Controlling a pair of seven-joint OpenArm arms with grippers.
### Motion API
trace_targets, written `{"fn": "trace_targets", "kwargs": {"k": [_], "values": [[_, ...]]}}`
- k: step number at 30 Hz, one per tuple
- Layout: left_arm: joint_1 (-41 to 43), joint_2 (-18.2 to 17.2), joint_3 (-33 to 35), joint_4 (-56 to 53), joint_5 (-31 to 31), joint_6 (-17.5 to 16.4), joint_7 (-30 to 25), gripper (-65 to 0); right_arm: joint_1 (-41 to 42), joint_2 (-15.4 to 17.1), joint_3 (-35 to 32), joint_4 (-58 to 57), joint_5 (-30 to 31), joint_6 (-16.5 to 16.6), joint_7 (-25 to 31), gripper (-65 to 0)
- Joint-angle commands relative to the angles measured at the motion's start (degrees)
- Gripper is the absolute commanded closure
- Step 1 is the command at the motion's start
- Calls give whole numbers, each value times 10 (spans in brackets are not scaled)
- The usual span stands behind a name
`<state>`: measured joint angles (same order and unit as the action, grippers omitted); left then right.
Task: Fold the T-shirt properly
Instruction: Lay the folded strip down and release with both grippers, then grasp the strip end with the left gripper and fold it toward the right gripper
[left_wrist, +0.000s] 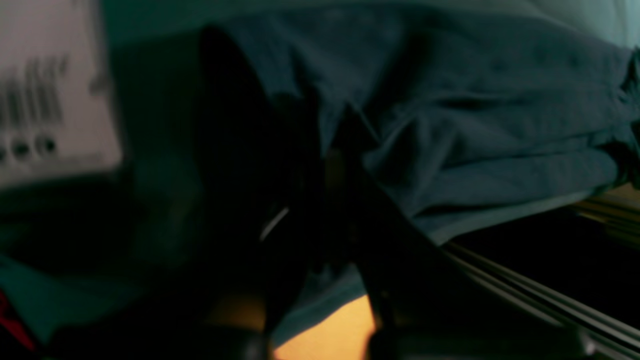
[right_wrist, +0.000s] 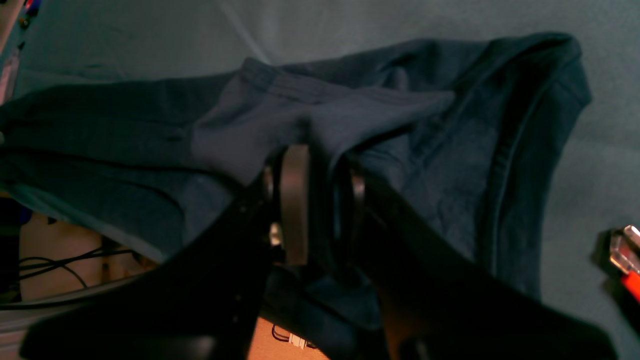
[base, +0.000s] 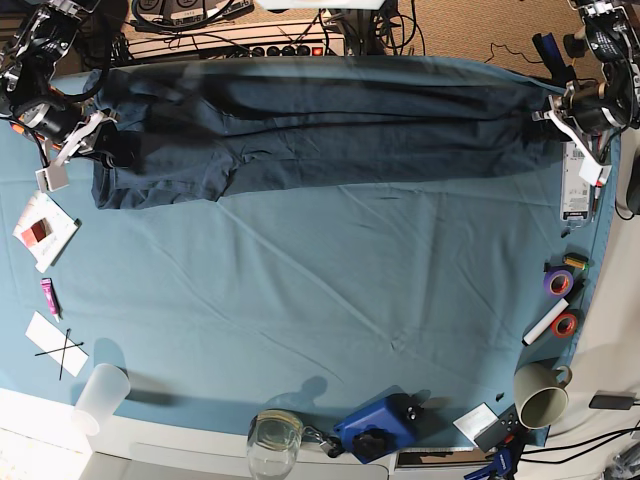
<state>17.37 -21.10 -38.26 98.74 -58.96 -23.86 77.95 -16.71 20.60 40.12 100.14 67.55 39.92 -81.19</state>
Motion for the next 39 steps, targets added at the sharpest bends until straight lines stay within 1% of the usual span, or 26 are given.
{"fn": "trace_targets", "kwargs": {"k": [1, 5, 7, 10, 14, 16, 19, 20, 21, 22, 24, 26, 29, 32, 36, 39], "values": [[-4, -10, -2, 28, -19, -7, -4, 0, 2, 10, 5, 9, 15, 1, 12, -113], [-3, -10, -2, 103, -20, -9, -10, 0, 2, 10, 5, 9, 15, 1, 12, -112], [1, -9, -2, 134, -20, -29, -10, 0, 2, 10, 5, 9, 14, 1, 12, -112], [29, -3, -2, 169, -42, -32, -9, 0, 2, 10, 5, 9, 14, 1, 12, -113], [60, 31, -2, 214, -48, -32, -20, 0, 4, 10, 5, 9, 14, 1, 12, -113], [62, 53, -1, 238, -48, -32, -28, 0, 4, 10, 5, 9, 14, 1, 12, -112], [61, 77, 5, 259, -48, -34, -42, 0, 4, 10, 5, 9, 14, 1, 12, -112], [61, 81, 13, 262, -47, -41, -45, 0, 4, 10, 5, 9, 14, 1, 12, -113], [61, 84, 24, 262, -47, -53, -45, 0, 4, 10, 5, 9, 14, 1, 12, -112], [61, 86, 39, 262, -44, -56, -45, 0, 4, 10, 5, 9, 14, 1, 12, -112], [61, 89, 79, 262, -36, -56, -46, 0, 4, 10, 4, 9, 14, 1, 12, -112], [59, 90, 124, 262, -16, -56, -61, 0, 4, 10, 5, 9, 14, 1, 12, -112], [41, 91, 181, 262, 16, -56, -76, 0, 4, 10, 5, 9, 14, 1, 12, -112], [22, 91, 240, 262, 28, -56, -93, 0, 4, 10, 5, 9, 14, 1, 12, -113], [8, 106, 327, 259, 94, -56, -135, 0, 4, 10, 5, 9, 14, 1, 12, -112], [-8, 122, 380, 259, 139, -56, -145, 0, 4, 10, 4, 9, 14, 1, 12, -112]]}}
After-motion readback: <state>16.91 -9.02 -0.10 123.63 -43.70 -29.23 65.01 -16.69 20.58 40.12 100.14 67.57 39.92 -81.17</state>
